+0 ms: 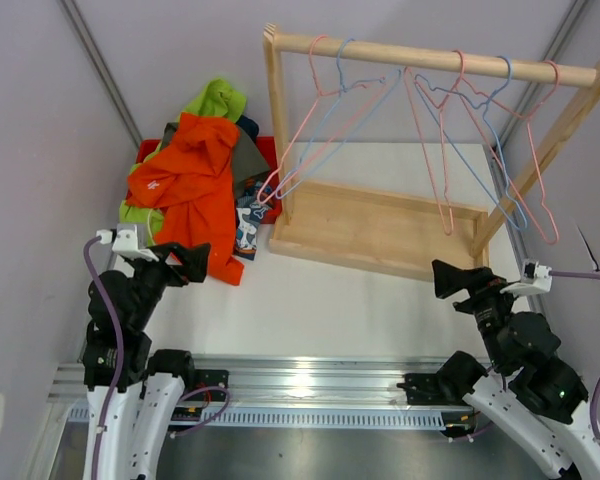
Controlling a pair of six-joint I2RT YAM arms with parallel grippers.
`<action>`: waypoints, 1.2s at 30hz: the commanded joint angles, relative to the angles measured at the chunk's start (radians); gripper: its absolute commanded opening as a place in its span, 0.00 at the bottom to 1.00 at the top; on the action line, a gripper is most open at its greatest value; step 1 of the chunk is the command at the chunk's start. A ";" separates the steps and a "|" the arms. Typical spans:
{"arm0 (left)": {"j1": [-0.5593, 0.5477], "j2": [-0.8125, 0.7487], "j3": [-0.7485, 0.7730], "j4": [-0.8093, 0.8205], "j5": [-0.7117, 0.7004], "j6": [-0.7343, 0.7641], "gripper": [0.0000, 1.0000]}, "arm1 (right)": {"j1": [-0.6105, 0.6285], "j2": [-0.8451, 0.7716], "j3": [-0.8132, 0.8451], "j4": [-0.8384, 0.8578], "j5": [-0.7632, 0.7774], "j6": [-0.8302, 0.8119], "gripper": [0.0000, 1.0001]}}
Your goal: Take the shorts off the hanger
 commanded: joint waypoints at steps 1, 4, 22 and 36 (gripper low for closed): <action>-0.003 0.041 0.024 -0.011 -0.019 0.036 0.99 | 0.007 -0.010 0.053 -0.053 0.166 -0.004 0.99; -0.003 0.053 0.011 0.003 -0.020 0.030 0.99 | 0.018 -0.020 0.036 -0.043 0.161 0.015 0.99; -0.003 0.094 0.024 -0.022 -0.046 0.033 0.99 | 0.055 -0.013 -0.009 0.008 0.101 -0.010 0.99; -0.005 0.094 0.022 -0.023 -0.043 0.033 0.99 | 0.072 -0.016 -0.005 0.000 0.108 -0.002 1.00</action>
